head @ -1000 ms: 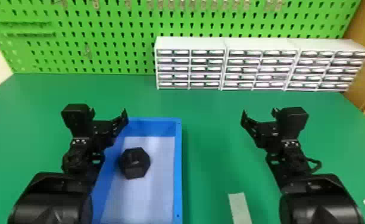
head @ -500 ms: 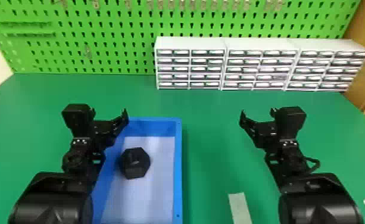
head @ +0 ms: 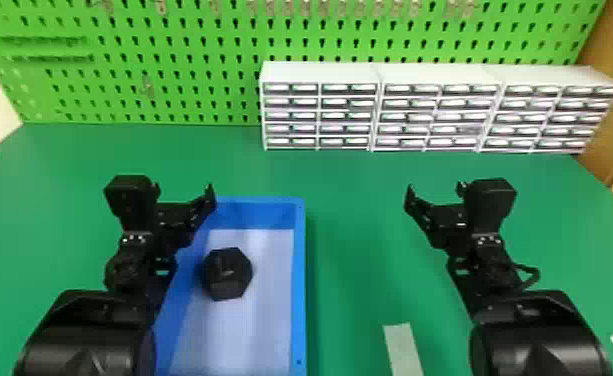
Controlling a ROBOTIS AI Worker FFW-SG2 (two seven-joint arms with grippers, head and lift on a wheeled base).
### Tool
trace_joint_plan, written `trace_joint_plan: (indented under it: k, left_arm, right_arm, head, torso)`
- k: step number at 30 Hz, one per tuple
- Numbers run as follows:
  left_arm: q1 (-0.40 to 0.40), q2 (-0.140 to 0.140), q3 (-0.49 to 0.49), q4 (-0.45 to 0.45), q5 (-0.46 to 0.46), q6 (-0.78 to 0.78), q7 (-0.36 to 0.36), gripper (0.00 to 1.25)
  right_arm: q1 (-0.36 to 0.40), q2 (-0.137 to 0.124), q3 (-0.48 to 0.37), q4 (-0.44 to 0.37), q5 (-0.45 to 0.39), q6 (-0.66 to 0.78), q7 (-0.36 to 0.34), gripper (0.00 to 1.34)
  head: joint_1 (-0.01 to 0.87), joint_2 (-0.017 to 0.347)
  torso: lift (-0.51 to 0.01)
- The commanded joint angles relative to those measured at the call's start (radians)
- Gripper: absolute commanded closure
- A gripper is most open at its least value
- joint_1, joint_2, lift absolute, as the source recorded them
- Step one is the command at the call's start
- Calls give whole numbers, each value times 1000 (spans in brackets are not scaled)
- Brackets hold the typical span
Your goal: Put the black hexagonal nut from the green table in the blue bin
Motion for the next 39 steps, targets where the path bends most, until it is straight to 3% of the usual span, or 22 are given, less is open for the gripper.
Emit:
trace_joint_plan:
  k: [1, 39]
  left_arm:
    - [-2, -2, -3, 0, 0, 0, 0, 265]
    - [-2, -2, -8, 1, -3, 0, 0, 265]
  right_arm:
    - [1, 1, -3, 0, -1, 0, 0, 332]
    - [7, 7, -8, 0, 2, -1, 0, 332]
  head:
    - [686, 51]
    - [686, 51]
  torso:
    - [-96]
    - [-96]
